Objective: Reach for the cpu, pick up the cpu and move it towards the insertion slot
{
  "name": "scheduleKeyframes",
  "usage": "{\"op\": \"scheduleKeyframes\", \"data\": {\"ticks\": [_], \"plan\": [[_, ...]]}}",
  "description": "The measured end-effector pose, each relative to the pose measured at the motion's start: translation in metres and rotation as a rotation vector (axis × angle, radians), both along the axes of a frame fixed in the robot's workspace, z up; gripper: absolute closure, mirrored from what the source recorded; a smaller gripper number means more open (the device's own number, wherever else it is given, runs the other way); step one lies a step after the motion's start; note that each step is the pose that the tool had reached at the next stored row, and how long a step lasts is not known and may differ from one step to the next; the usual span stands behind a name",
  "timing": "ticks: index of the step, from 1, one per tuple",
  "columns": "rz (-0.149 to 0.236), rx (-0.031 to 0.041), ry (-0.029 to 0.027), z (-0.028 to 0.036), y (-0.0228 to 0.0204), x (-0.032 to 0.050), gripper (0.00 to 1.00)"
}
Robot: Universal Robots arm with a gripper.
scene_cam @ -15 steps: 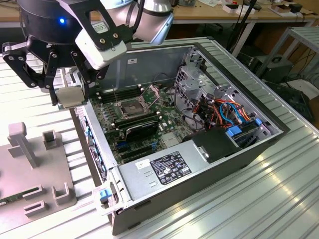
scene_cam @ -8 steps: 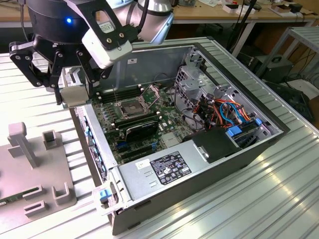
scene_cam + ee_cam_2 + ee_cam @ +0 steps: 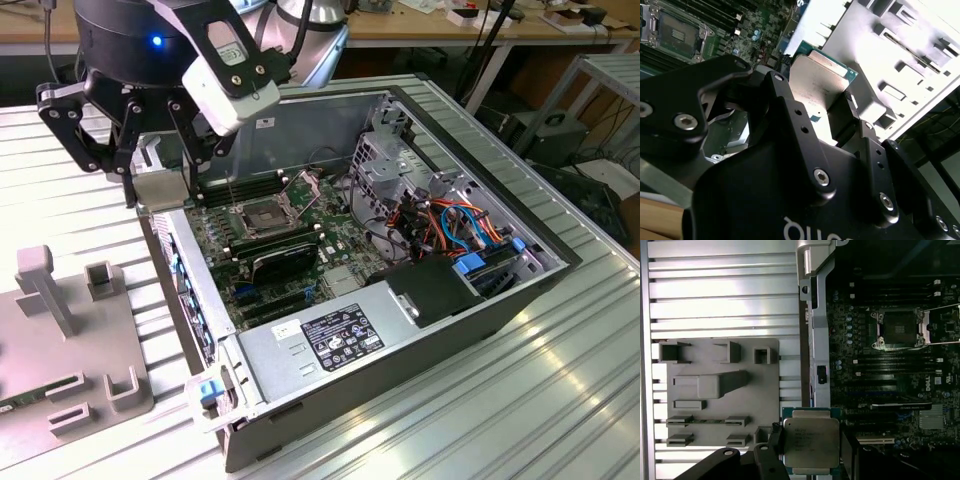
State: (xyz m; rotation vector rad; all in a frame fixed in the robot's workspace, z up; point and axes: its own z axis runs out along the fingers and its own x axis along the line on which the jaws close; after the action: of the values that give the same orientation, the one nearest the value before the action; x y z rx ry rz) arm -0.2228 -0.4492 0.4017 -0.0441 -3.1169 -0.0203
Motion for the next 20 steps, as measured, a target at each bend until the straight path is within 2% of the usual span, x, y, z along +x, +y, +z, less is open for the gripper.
{"op": "scheduleKeyframes", "data": {"ticks": [16, 20], "plan": [[0.0, 0.0, 0.0, 0.0, 0.0, 0.0018, 0.45], [0.0, -0.0001, 0.0, 0.0, 0.0, 0.0075, 0.45]]}}
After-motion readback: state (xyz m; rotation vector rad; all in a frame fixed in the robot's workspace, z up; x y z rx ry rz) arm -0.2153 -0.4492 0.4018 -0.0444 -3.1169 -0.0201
